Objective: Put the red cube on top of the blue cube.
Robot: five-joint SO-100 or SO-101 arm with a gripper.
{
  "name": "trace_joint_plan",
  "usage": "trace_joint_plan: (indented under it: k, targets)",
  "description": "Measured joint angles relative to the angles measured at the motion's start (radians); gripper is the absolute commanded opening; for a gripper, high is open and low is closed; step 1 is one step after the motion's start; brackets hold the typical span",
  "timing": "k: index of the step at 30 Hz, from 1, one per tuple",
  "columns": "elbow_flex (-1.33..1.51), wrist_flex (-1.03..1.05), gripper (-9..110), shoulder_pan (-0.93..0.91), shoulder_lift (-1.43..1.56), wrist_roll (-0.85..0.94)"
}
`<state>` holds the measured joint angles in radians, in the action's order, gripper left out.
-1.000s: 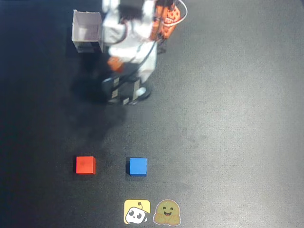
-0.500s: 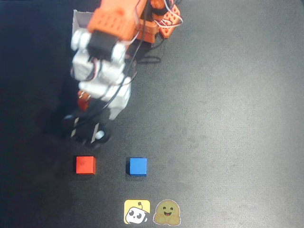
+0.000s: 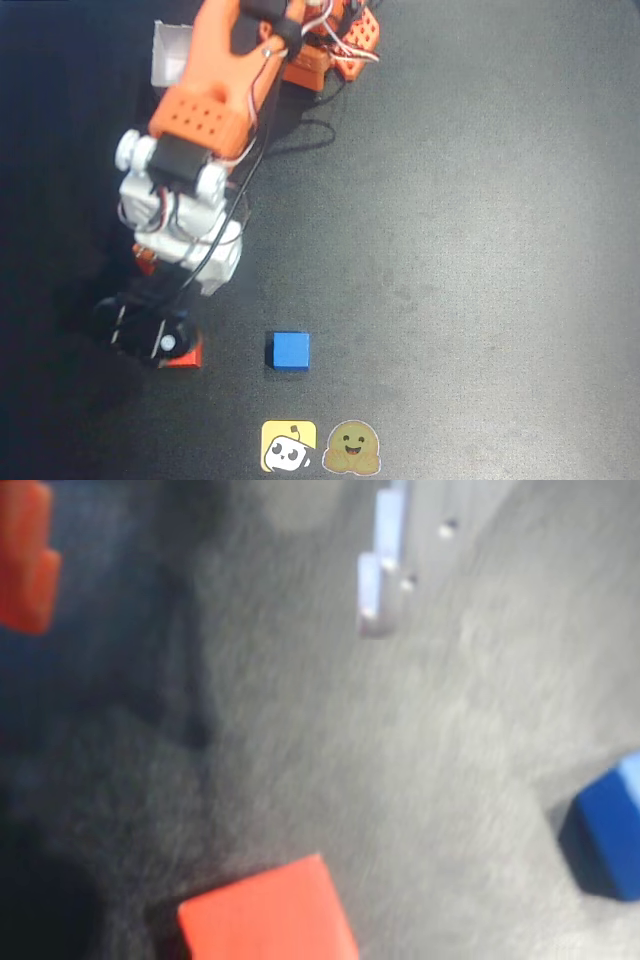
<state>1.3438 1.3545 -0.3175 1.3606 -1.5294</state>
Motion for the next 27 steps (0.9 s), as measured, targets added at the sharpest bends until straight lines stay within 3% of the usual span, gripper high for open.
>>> trace_joint_plan:
  k: [6, 14, 27]
  targets:
    - [-0.092, 0.026, 24, -0.006, -0.083, -0.041]
    - [-0.141, -0.041, 24, -0.006, -0.135, 0.247]
    - [-0.27, -0.031, 24, -0.005, -0.275, 0.344]
